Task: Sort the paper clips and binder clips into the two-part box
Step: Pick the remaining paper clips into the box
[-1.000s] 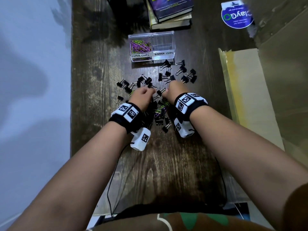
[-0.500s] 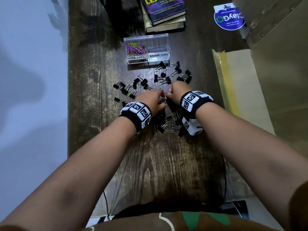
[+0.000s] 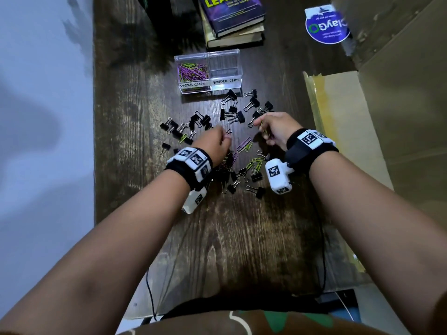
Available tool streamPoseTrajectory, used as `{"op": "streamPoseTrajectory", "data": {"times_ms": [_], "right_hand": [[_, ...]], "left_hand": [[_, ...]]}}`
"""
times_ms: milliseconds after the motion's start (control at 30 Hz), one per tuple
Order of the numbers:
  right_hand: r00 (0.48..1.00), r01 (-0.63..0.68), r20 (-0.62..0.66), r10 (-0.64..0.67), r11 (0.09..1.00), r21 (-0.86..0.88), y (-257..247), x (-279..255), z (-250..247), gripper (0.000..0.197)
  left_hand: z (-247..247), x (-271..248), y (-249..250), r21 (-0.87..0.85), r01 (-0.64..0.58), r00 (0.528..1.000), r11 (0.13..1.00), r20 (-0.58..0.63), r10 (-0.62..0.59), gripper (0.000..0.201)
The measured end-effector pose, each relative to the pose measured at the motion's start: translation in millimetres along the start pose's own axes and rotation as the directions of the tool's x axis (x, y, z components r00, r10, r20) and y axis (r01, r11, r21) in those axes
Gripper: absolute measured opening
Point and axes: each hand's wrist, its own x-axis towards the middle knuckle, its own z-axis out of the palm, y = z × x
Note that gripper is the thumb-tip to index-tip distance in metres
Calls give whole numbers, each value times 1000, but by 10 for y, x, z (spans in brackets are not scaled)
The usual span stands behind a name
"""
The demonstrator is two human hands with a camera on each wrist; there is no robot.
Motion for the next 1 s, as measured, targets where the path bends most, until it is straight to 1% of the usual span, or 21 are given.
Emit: {"op": "streamPoseTrajectory", "data": {"times_ms": [33, 67, 100, 133, 200, 267, 333, 400, 433, 500, 533, 600, 633, 667, 700, 767, 800, 900, 1000], "right_hand": [[1000, 1, 15, 0, 998, -60, 7, 3, 1, 19], [999, 25, 44, -18, 986, -166, 15, -3, 7, 13], [996, 61, 79, -38, 948, -312, 14, -28, 15, 9], [991, 114, 113, -70, 888, -445, 25, -47, 26, 3], [971, 235, 190, -145, 711, -662, 55, -88, 76, 19], [946, 325, 266, -186, 555, -766, 67, -97, 130, 28], [927, 375, 322, -193, 437, -818, 66, -83, 174, 27], [921, 387, 342, -185, 334, -860, 67, -57, 193, 21], [924, 379, 337, -179, 315, -870, 75, -59, 194, 17], [928, 369, 330, -173, 306, -877, 98, -88, 207, 13], [926, 372, 335, -174, 280, -885, 123, -97, 214, 18], [921, 380, 350, -170, 189, -906, 150, -86, 219, 31], [916, 387, 360, -177, 157, -909, 154, -84, 218, 33], [918, 383, 356, -176, 158, -910, 126, -71, 230, 31], [920, 380, 351, -174, 181, -907, 108, -57, 237, 28], [933, 357, 330, -147, 245, -901, 43, -33, 254, 22], [938, 344, 315, -143, 290, -893, 5, -25, 261, 21], [952, 307, 249, -181, 500, -810, -170, 21, 265, 15], [965, 262, 197, -172, 629, -732, -443, 81, 305, 16]], "left_hand": [[-55, 6, -7, -106, 48, 998, 993, -25, -51, 19], [-114, 26, -25, -196, 88, 994, 977, -44, -99, 21], [-185, 45, -41, -280, 124, 988, 952, -51, -144, 23], [-255, 78, -70, -366, 153, 982, 918, -51, -184, 23], [-401, 157, -133, -519, 193, 966, 833, -47, -253, 22], [-558, 253, -199, -601, 196, 954, 775, -67, -293, 21], [-732, 352, -237, -638, 187, 945, 747, -91, -315, 21], [-911, 478, -251, -603, 190, 936, 775, -127, -328, 27], [-990, 550, -254, -563, 193, 930, 804, -157, -333, 31], [-1141, 717, -270, -454, 198, 920, 869, -219, -324, 35], [-1196, 800, -274, -382, 200, 922, 902, -237, -305, 35], [-1275, 956, -278, -231, 209, 931, 950, -250, -266, 27], [-1302, 1024, -273, -161, 206, 932, 965, -267, -244, 23], [-1329, 1085, -255, -101, 201, 934, 974, -281, -222, 20], [-1343, 1138, -233, -48, 190, 936, 981, -292, -196, 18], [-1361, 1234, -184, 41, 159, 949, 986, -283, -141, 23], [-1366, 1274, -167, 72, 146, 956, 987, -268, -122, 24], [-1356, 1354, -168, 132, 124, 971, 983, -218, -94, 19], [-1325, 1377, -197, 145, 102, 975, 984, -212, -70, 20]]}}
